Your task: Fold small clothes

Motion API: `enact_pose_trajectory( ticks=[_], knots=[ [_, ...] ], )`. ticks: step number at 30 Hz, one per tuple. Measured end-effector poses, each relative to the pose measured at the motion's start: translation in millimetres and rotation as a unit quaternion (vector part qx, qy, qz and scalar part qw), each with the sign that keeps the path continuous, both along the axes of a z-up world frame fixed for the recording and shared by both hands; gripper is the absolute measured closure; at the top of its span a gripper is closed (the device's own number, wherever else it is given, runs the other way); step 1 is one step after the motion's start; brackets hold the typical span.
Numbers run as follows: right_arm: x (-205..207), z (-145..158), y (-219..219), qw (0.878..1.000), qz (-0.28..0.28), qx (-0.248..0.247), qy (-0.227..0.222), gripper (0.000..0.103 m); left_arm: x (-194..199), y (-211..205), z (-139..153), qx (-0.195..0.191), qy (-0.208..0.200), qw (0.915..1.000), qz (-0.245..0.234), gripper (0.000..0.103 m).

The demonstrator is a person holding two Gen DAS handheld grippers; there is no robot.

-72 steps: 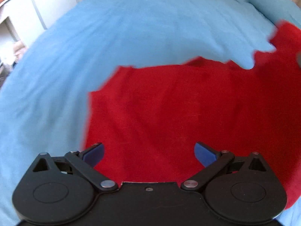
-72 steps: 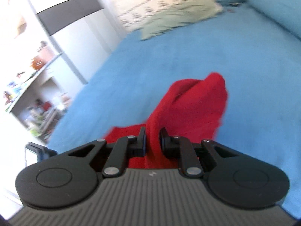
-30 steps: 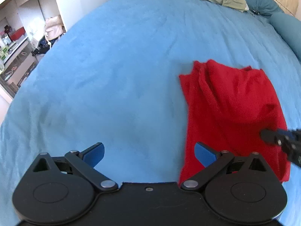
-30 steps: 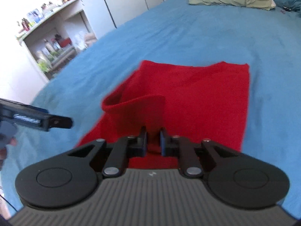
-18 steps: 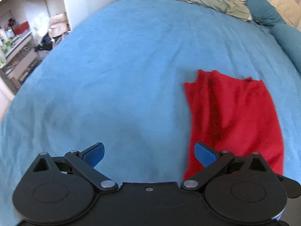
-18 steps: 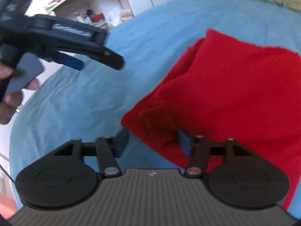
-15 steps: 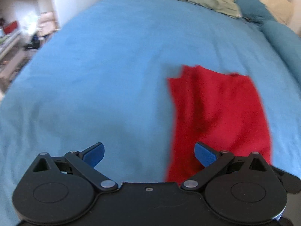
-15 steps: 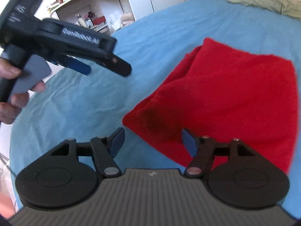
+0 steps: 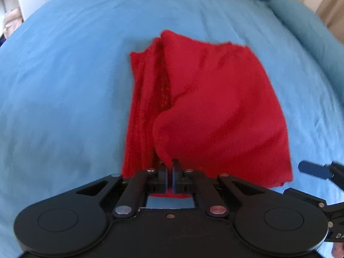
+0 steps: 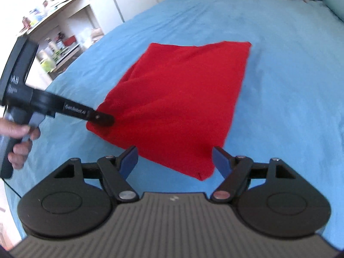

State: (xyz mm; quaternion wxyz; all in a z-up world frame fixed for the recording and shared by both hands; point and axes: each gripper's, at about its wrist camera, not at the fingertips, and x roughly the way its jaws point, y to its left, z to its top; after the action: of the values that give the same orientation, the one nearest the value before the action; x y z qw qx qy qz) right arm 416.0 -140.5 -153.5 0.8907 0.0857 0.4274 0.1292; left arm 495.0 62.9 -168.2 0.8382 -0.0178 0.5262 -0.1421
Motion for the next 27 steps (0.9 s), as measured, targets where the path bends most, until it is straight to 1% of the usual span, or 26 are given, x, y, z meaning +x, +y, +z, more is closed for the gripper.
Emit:
enact_pose_trajectory(
  ticks=[1,3,4,6,7,8,10,12,13,15,17,18,19,20,22,24,27],
  knots=[
    [-1,0,0,1.0,-0.004,0.0,-0.002,0.012,-3,6,6,0.003,-0.009,1.0,0.002,0.099],
    [-1,-1,-2,1.0,-0.012,0.0,-0.002,0.012,-9,14,12,0.025,-0.024,0.9994,0.007,0.099],
    [1,-3,-2,1.0,-0.016,0.003,0.0,0.012,-11,18,10,0.038,-0.022,0.999,0.01,0.099],
    [1,-10,-6,1.0,-0.024,0.01,0.008,0.012,-11,20,-8,0.05,-0.006,0.9986,0.017,0.098],
    [2,-13,-6,0.999,-0.028,0.012,0.013,0.012,-11,20,-18,0.05,0.003,0.9985,0.02,0.098],
    [2,-17,-6,0.999,-0.032,0.013,0.017,0.012,-13,20,-24,0.048,-0.002,0.9986,0.025,0.098],
    [2,-21,-9,0.999,-0.042,0.014,0.021,0.012,-13,14,-23,0.055,-0.012,0.998,0.029,0.097],
    [3,-23,-15,0.998,-0.052,0.024,0.026,0.012,-15,10,-19,0.067,-0.016,0.9973,0.026,0.095],
    [1,-23,-17,0.998,-0.055,0.027,0.027,0.012,-17,10,-14,0.068,-0.018,0.9973,0.024,0.094],
    [0,-20,-20,0.998,-0.057,0.027,0.026,0.012,-15,10,-3,0.06,-0.016,0.9978,0.026,0.074],
    [-1,-14,-23,0.998,-0.054,0.026,0.021,0.011,-15,10,11,0.061,-0.031,0.9971,0.035,0.017],
    [-1,-11,-24,0.998,-0.054,0.026,0.021,0.011,-14,9,18,0.063,-0.045,0.9962,0.04,0.007],
    [1,-8,-25,0.998,-0.055,0.026,0.023,0.007,-13,11,25,0.059,-0.064,0.9952,0.045,0.002],
    [4,-5,-27,0.998,-0.056,0.027,0.026,0.0,-10,13,31,0.049,-0.077,0.9948,0.045,0.002],
    [13,2,-33,0.997,-0.057,0.034,0.025,0.0,6,13,37,0.037,-0.078,0.9956,0.037,0.002],
    [26,7,-39,0.997,-0.053,0.041,0.03,0.0,26,12,35,0.028,-0.063,0.9973,0.027,0.002],
    [52,7,-48,0.996,-0.058,0.051,0.053,0.0,59,15,25,-0.022,-0.016,0.9995,0.014,0.002]
  ],
)
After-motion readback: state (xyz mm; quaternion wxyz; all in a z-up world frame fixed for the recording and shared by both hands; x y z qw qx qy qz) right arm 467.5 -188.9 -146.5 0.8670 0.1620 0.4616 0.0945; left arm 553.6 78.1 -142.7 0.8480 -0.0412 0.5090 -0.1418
